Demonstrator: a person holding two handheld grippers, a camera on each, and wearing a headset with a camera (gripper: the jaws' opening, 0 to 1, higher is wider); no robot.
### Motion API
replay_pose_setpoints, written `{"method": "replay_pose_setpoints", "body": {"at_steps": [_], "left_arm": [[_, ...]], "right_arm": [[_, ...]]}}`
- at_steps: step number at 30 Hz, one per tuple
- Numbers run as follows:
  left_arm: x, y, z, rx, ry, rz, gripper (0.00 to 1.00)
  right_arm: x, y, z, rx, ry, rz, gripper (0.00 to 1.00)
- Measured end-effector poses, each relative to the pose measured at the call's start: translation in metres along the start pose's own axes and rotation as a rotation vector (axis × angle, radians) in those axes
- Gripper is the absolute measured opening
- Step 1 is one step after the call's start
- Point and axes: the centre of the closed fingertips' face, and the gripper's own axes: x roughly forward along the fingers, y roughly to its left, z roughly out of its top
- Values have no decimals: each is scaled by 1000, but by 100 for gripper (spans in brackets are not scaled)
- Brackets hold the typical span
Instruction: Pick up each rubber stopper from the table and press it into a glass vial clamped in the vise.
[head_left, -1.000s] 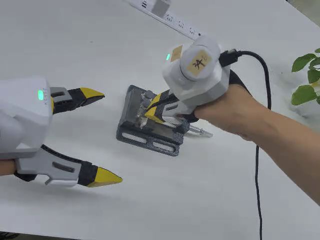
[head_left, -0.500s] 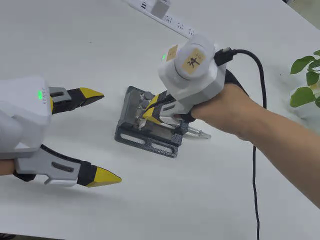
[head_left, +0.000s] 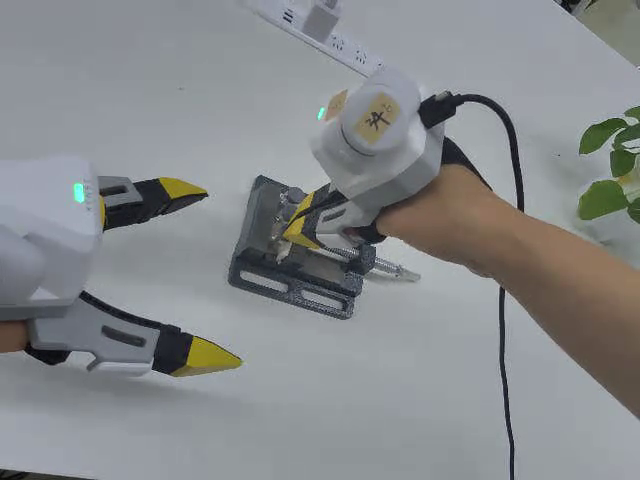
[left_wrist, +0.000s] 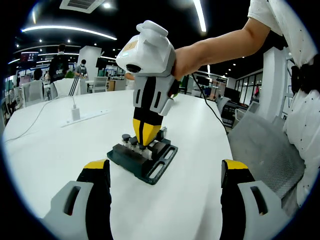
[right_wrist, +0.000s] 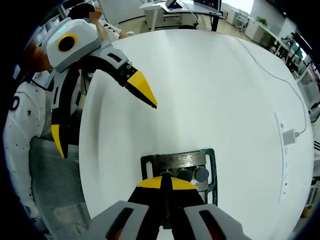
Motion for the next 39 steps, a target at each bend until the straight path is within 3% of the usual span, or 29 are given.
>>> {"method": "replay_pose_setpoints", "body": {"at_steps": [15, 27, 31, 32, 34, 39], "left_arm": [[3, 0, 1, 3, -3, -3, 91], [6, -3, 4, 13, 4, -6, 91], [4, -6, 6, 19, 9, -8, 91], [3, -7, 6, 25, 16, -10, 91], [0, -8, 7, 33, 24, -9, 91], [-5, -8, 9, 44, 32, 0, 91]], "right_arm": [[3, -3, -1, -16, 28, 26, 0], [1, 2, 0, -66, 86, 19, 0], [-1, 3, -1, -63, 84, 18, 0], [-2, 3, -1, -22, 84, 17, 0], [-3, 4, 0, -101, 84, -3, 0], [-5, 5, -2, -33, 33, -13, 0]]}}
